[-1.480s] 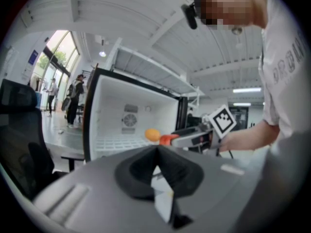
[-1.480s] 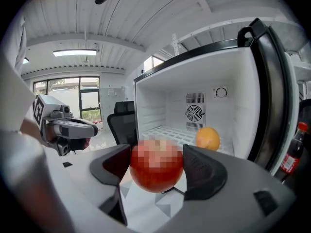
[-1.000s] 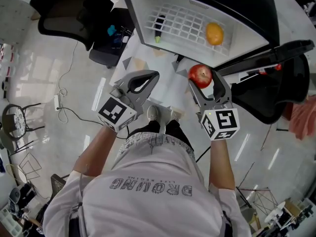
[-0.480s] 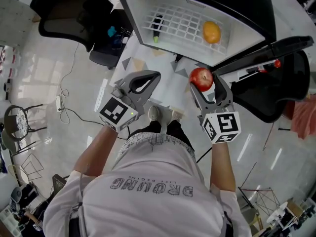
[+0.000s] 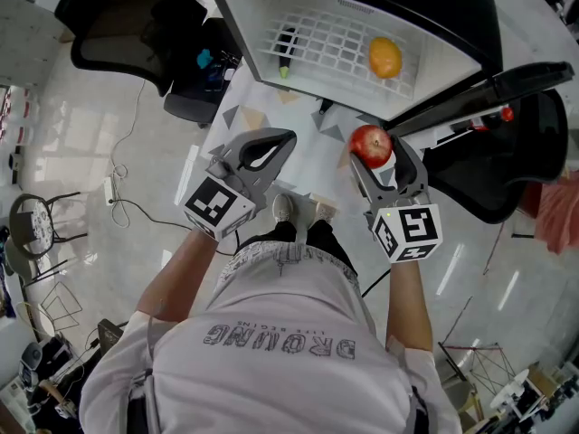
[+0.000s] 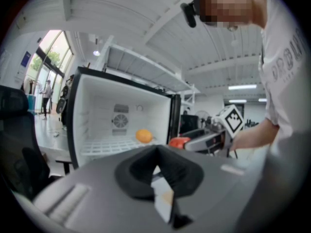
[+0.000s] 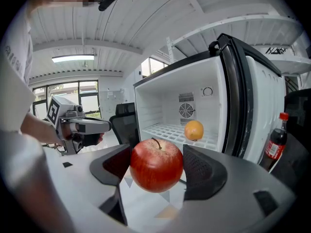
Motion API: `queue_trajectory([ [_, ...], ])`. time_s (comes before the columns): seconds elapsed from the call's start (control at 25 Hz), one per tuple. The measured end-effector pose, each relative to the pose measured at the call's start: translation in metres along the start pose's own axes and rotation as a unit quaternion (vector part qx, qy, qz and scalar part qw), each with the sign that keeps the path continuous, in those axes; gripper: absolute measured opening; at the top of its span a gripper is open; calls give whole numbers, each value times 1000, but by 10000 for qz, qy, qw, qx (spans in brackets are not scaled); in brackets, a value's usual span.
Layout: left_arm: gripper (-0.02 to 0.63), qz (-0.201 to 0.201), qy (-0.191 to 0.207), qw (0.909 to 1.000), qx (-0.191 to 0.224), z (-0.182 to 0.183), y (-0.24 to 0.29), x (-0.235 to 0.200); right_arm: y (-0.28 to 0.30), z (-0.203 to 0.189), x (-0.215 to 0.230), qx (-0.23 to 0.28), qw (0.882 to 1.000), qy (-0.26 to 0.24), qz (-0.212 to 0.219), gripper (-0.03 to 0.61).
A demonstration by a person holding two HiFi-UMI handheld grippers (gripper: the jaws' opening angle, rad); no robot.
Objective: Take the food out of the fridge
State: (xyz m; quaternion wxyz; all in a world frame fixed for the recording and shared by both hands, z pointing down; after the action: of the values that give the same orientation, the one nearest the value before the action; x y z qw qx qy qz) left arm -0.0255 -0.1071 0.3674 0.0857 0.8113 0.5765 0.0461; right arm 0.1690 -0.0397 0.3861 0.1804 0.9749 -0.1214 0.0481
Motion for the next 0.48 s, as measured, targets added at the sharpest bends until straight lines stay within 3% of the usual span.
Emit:
queue_trajectory([
  [0.48,5,66,1,10000,-10,1,2,-3,5,-1,3,-82,9999,-87,37,311],
])
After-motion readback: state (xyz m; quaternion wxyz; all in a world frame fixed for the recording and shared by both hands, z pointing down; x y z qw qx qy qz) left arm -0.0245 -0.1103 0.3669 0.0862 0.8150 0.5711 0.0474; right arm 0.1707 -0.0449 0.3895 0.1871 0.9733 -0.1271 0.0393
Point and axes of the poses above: the fingertips, and each gripper's own axes: y forward along the fingers, x to its right, z out of its top, the point moved 6 cm from there along -y, backward along the fingers, and after that the axes turned 3 degrees about y, right-handed, at the moved point
